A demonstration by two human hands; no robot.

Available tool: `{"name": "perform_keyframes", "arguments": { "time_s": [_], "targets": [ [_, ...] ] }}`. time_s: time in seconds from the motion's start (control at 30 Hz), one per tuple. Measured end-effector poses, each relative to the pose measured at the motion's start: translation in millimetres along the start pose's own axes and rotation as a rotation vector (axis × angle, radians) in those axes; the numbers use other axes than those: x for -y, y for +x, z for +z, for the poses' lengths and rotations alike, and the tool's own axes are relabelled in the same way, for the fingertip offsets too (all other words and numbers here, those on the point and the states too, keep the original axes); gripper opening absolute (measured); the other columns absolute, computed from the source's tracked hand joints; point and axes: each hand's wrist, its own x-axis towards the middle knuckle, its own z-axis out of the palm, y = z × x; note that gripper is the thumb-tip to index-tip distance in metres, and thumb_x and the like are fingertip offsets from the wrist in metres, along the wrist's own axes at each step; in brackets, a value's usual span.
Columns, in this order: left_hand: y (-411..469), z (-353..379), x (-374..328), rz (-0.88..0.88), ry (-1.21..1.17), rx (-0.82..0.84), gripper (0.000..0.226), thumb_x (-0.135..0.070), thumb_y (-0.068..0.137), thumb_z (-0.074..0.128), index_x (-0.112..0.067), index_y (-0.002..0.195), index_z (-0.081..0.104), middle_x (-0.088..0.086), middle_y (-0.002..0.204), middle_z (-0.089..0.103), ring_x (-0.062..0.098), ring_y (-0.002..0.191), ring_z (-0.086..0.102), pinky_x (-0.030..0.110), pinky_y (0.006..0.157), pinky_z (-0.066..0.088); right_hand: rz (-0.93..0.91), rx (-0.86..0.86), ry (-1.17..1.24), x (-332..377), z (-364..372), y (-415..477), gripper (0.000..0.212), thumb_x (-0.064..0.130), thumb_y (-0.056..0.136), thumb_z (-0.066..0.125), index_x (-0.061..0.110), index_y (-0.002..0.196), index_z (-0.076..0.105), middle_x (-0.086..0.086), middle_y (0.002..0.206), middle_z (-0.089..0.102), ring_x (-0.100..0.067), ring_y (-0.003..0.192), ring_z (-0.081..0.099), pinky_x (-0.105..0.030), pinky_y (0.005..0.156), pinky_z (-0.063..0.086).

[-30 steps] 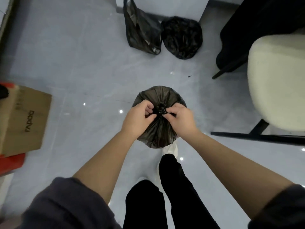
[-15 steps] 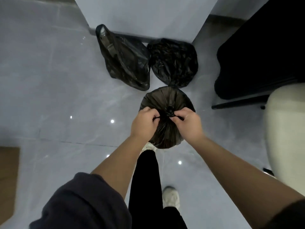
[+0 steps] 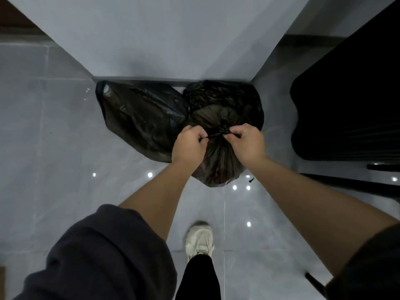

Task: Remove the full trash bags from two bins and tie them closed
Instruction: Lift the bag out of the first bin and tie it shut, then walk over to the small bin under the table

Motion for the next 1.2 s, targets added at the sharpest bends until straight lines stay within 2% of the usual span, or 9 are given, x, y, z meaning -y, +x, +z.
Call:
{"name": "perform_keyframes", "arguments": {
  "time_s": [0.17,0.23,0.3,0.43,0.57,0.67,0.77,0.93,1.2],
  "targets": [
    [71.8,-5.2,-18.9,-0.031,-0.012,-0.062,0.008,-0.015,0.088,0.058,-0.015,0.092,0.065,0.003,0.099,0.061,0.020,0.085,0.059,0.032,0.080,0.051,-0.025,-0.062,0.016,21.0,-5.4,69.2,0.016,0.019,0.088,0.063,0.007,0.093,0.073,-0.004,0.093,0.060,-0.014,0.086,0.054,-0.012,0.070,0.031],
    [92.1,-4.8,-22.5,-0.068,-0.029,-0.001,0.019,-0.017,0.090,0.055,-0.017,0.107,0.064,0.004,0.109,0.065,0.020,0.097,0.061,0.031,0.088,0.050,-0.011,-0.011,0.037,24.6,-5.8,88.1,0.022,0.019,0.091,0.060,0.009,0.107,0.070,-0.006,0.109,0.066,-0.017,0.100,0.060,-0.014,0.083,0.037],
    [100.4,-2.5,-23.7,-0.107,-0.028,0.084,0.032,-0.019,0.089,0.055,-0.019,0.121,0.057,0.004,0.118,0.063,0.021,0.106,0.059,0.031,0.092,0.048,0.062,0.077,0.067,23.5,-6.6,95.3,0.035,0.018,0.093,0.058,0.013,0.128,0.058,-0.006,0.130,0.060,-0.019,0.120,0.054,-0.023,0.102,0.038],
    [79.7,-3.8,-24.8,-0.148,-0.046,0.135,0.034,-0.017,0.089,0.056,-0.018,0.124,0.055,0.002,0.118,0.062,0.019,0.106,0.059,0.026,0.089,0.046,0.165,0.145,0.103,10.1,-10.3,78.6,0.042,0.017,0.093,0.057,0.014,0.134,0.051,-0.004,0.137,0.054,-0.021,0.127,0.049,-0.028,0.109,0.035],
    [39.5,-15.2,-37.7,-0.130,-0.094,0.142,0.029,-0.011,0.089,0.056,-0.012,0.118,0.059,0.004,0.113,0.063,0.015,0.102,0.058,0.020,0.087,0.042,0.218,0.143,0.192,2.4,-22.2,38.4,0.038,0.011,0.091,0.058,0.009,0.129,0.056,-0.008,0.131,0.059,-0.021,0.121,0.055,-0.031,0.108,0.040],
    [5.5,-24.3,-56.5,-0.146,-0.192,0.132,0.024,-0.009,0.088,0.057,-0.011,0.111,0.063,0.001,0.107,0.064,0.011,0.097,0.059,0.020,0.089,0.045,0.239,0.113,0.276,3.5,-40.4,-0.6,0.035,0.009,0.091,0.057,0.009,0.126,0.058,-0.005,0.124,0.062,-0.015,0.114,0.057,-0.022,0.099,0.041],
    [-37.0,-32.0,-80.4,-0.139,-0.236,0.117,0.020,-0.010,0.087,0.058,-0.014,0.105,0.064,-0.005,0.100,0.063,0.004,0.086,0.057,0.008,0.076,0.042,0.294,0.062,0.357,5.8,-62.8,-48.6,0.031,0.012,0.092,0.056,0.012,0.123,0.061,0.000,0.116,0.064,-0.008,0.104,0.057,-0.029,0.094,0.048],
    [-135.4,-34.3,-120.8,-0.156,-0.358,0.060,0.011,-0.012,0.087,0.058,-0.020,0.092,0.064,-0.004,0.091,0.066,-0.001,0.075,0.058,0.003,0.059,0.042,0.340,-0.010,0.498,-3.7,-94.6,-139.6,0.024,0.014,0.092,0.056,0.016,0.114,0.065,0.003,0.107,0.067,-0.009,0.092,0.060,-0.038,0.096,0.051],
    [-336.2,3.7,-151.4,-0.225,-0.510,-0.044,0.013,-0.014,0.088,0.059,-0.025,0.089,0.065,-0.014,0.089,0.066,-0.003,0.080,0.060,0.001,0.067,0.043,0.406,-0.117,0.719,-46.6,-138.2,-308.4,0.021,0.013,0.092,0.055,0.011,0.110,0.066,0.003,0.101,0.066,-0.010,0.093,0.062,-0.040,0.095,0.052]
  ]
}}
